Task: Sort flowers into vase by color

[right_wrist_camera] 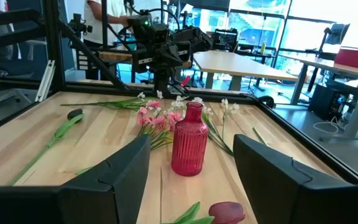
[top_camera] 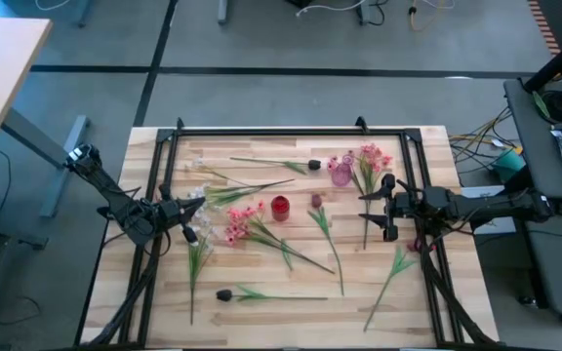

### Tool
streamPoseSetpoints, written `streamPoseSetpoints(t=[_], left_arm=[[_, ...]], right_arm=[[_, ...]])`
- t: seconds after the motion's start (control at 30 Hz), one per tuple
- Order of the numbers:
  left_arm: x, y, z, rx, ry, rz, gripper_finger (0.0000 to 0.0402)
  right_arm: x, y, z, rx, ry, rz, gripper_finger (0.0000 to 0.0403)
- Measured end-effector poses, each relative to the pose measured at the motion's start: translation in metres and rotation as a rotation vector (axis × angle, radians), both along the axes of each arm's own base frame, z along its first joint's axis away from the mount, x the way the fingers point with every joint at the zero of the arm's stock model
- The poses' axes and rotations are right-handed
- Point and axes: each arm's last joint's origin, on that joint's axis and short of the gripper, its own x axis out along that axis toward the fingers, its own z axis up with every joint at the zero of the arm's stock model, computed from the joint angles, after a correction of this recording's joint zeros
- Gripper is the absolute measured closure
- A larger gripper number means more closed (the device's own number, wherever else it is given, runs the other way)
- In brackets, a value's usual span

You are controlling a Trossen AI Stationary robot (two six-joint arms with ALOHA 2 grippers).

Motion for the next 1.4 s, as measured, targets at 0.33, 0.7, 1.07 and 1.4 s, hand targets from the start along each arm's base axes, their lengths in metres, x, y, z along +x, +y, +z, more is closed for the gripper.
streamPoseSetpoints(t=[0.33,0.7,1.07,1.4], left_arm=[[0.0,0.0,0.0,0.0,0.0,0.0,0.0402],[0.0,0.0,0.0,0.0,-0.001,0.0,0.0402],[0.0,0.0,0.0,0.0,0.0,0.0,0.0402],[0.002,-0.002,0.015,-0.378,-0.299,0.015,0.0402]], right_arm=[[0.0,0.0,0.0,0.0,0.0,0.0,0.0179],[0.0,0.0,0.0,0.0,0.0,0.0,0.0179],[0.0,0.0,0.0,0.0,0.0,0.0,0.0179],[-0.001,0.0,0.008,0.235,-0.09,0.012,0.0179]])
